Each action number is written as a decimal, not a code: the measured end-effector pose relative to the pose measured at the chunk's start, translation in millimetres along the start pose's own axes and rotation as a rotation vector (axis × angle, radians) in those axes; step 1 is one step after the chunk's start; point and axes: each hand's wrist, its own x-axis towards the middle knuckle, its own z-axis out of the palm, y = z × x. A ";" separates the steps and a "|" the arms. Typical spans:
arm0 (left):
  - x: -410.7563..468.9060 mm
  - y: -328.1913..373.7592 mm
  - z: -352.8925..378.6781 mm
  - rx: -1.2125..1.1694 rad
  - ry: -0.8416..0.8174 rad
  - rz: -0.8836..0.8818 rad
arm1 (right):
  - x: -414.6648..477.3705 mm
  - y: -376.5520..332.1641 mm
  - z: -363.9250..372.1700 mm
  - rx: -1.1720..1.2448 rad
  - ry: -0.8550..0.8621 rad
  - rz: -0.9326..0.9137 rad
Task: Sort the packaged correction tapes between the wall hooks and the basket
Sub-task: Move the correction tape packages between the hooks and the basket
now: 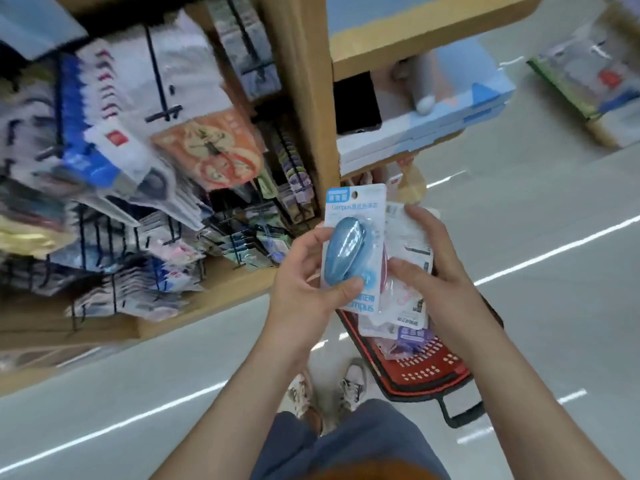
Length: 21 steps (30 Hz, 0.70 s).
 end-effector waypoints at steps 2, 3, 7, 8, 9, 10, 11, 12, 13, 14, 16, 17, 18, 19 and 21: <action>-14.2 9.2 -20.6 -0.016 0.066 0.021 | 1.0 -4.6 22.5 -0.031 -0.097 0.005; -22.0 12.7 -31.1 -0.020 0.101 0.034 | 1.2 -5.9 33.9 -0.053 -0.145 -0.007; -59.6 19.7 -77.6 -0.029 0.266 0.111 | -5.5 -6.7 90.2 -0.162 -0.291 -0.082; -70.0 19.4 -89.3 -0.031 0.314 0.135 | -9.5 -5.8 104.8 -0.176 -0.325 -0.098; -82.2 18.9 -101.2 -0.029 0.363 0.157 | -14.8 -4.9 119.9 -0.190 -0.357 -0.112; -94.7 17.6 -112.9 -0.028 0.412 0.179 | -20.6 -4.1 134.8 -0.204 -0.388 -0.126; -108.1 16.3 -124.4 -0.038 0.461 0.197 | -27.1 -2.3 148.9 -0.217 -0.418 -0.138; -122.1 14.5 -136.3 -0.051 0.508 0.209 | -34.2 0.7 163.4 -0.228 -0.450 -0.143; -136.1 11.5 -148.3 -0.059 0.548 0.215 | -42.6 4.3 177.7 -0.245 -0.481 -0.146; -149.8 8.1 -160.2 -0.062 0.581 0.220 | -51.4 8.0 192.2 -0.267 -0.511 -0.152; -178.9 1.2 -182.5 -0.084 0.647 0.222 | -70.9 16.8 222.0 -0.310 -0.577 -0.159; -193.5 -2.3 -192.8 -0.109 0.677 0.223 | -81.9 21.1 236.5 -0.320 -0.607 -0.161; -208.0 -5.7 -203.0 -0.135 0.704 0.223 | -92.5 25.0 250.5 -0.325 -0.637 -0.167; -222.6 -8.5 -212.8 -0.157 0.729 0.222 | -103.7 28.8 264.1 -0.335 -0.664 -0.174; -249.9 -13.4 -232.3 -0.182 0.776 0.226 | -124.4 35.9 288.2 -0.379 -0.719 -0.190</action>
